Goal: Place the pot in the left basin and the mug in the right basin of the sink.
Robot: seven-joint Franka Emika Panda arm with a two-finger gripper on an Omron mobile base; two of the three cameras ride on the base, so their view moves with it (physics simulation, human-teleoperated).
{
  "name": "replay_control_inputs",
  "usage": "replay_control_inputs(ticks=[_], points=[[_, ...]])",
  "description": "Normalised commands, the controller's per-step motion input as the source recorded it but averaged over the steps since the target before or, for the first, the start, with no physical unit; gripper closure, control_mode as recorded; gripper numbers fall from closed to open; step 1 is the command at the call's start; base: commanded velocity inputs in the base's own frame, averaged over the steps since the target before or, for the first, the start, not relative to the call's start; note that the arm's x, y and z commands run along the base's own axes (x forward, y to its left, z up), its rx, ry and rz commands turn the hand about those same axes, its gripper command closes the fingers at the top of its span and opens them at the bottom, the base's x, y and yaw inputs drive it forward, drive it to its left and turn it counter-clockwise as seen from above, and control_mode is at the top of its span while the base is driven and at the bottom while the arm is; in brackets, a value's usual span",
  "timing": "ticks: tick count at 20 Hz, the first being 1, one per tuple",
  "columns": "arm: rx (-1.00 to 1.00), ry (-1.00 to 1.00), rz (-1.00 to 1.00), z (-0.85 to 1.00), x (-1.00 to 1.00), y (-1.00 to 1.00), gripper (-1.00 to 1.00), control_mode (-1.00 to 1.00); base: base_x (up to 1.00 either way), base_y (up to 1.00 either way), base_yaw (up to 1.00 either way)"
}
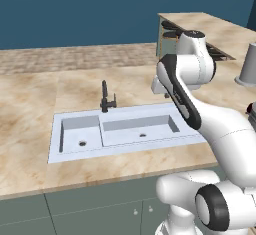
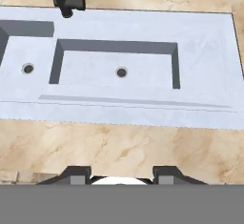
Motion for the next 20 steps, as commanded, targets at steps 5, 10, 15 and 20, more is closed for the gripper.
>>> replay_control_inputs(ticks=[5,10,15,20], points=[[0.00,0.00,0.00,0.00,0.00,-0.07,-1.00,-1.00,0.00,0.00,0.00],[0.00,0.00,0.00,-0.02,0.00,-0.25,-1.00,-1.00,0.00,0.00,0.00],[0.00,0.00,0.00,-0.02,0.00,-0.34,-1.00,-1.00,0.00,0.00,0.00],[0.00,0.00,0.00,-0.05,0.00,-0.35,-1.00,-1.00,0.00,0.00,0.00]])
